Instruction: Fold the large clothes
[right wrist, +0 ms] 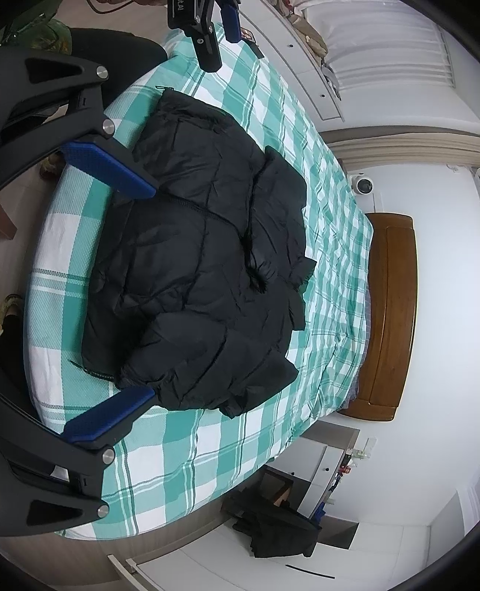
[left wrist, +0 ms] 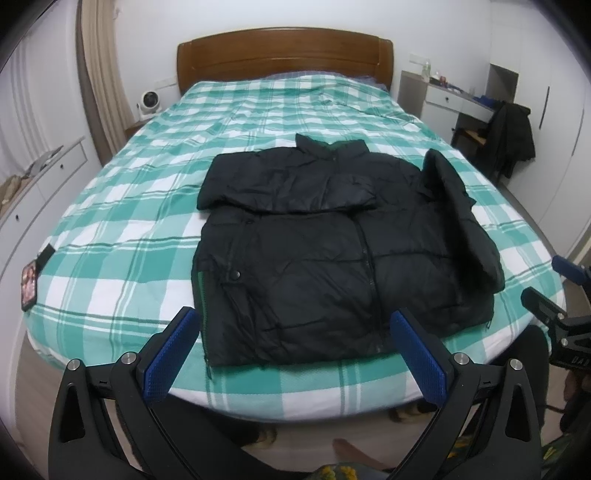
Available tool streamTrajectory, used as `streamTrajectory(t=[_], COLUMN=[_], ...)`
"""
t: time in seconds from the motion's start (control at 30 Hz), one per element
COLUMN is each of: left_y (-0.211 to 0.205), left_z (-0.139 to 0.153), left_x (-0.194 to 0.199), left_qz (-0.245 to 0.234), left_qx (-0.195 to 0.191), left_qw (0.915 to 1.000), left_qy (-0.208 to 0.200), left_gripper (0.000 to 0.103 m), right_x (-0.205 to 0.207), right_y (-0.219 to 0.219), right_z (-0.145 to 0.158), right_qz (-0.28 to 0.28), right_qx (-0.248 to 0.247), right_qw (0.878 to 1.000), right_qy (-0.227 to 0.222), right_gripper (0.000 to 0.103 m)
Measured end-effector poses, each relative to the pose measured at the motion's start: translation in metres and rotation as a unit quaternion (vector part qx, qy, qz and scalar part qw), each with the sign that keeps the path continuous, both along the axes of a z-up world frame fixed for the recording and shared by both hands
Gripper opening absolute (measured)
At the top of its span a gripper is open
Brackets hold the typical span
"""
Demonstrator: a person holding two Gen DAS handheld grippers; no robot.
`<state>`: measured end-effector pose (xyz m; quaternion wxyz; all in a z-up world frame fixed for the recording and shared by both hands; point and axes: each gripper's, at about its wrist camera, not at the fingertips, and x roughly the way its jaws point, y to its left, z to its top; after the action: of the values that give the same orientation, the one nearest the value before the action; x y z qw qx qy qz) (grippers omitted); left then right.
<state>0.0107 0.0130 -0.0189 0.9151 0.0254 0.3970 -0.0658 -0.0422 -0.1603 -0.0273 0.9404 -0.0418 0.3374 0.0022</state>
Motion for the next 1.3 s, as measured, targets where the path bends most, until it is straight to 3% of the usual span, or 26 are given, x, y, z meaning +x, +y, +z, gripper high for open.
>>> streamTrajectory(t=[1.3], left_y=[0.0023], left_z=[-0.0031], left_x=[0.0013], left_qz=[0.000], left_qx=[-0.006], left_qw=[1.0000], left_qy=[0.003], left_gripper=[0.103], right_x=[0.0002], right_y=[0.0044], right_z=[-0.0044], right_qz=[0.004], right_qx=[0.002], right_qw=[1.000], right_qy=[0.005], right_gripper=[0.103])
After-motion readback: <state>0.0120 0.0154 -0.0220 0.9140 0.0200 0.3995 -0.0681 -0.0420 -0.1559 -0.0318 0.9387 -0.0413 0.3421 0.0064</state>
